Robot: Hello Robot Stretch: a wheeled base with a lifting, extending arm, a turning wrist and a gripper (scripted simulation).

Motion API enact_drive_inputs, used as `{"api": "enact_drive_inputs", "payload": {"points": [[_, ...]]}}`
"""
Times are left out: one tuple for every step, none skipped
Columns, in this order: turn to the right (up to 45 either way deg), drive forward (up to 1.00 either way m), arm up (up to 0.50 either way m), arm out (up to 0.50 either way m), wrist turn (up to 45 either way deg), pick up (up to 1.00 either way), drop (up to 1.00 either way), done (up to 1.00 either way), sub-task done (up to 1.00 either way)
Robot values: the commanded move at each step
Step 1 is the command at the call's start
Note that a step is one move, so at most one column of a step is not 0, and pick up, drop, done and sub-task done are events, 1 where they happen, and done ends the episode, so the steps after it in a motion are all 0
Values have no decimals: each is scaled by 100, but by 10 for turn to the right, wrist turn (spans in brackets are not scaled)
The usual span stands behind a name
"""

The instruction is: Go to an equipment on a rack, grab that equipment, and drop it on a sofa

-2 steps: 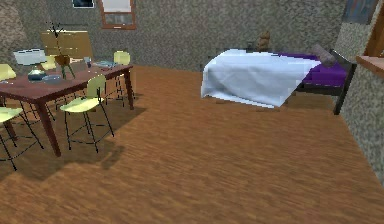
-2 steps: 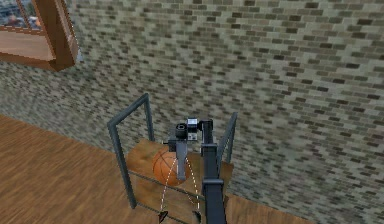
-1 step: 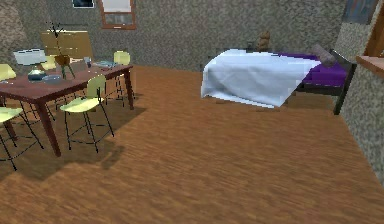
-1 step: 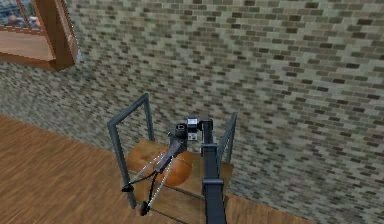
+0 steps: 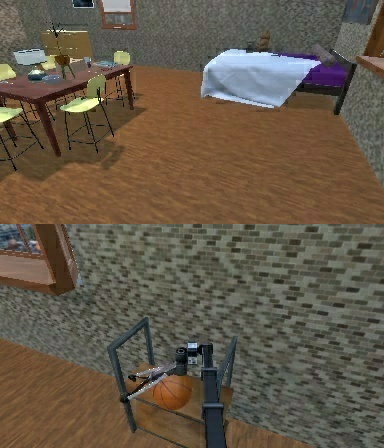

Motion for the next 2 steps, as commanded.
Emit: {"api": "enact_drive_inputs", "payload": {"points": [[0,0,0,0,450,0,0,0,0],[0,0,0,0,210,0,0,0,0]]}}
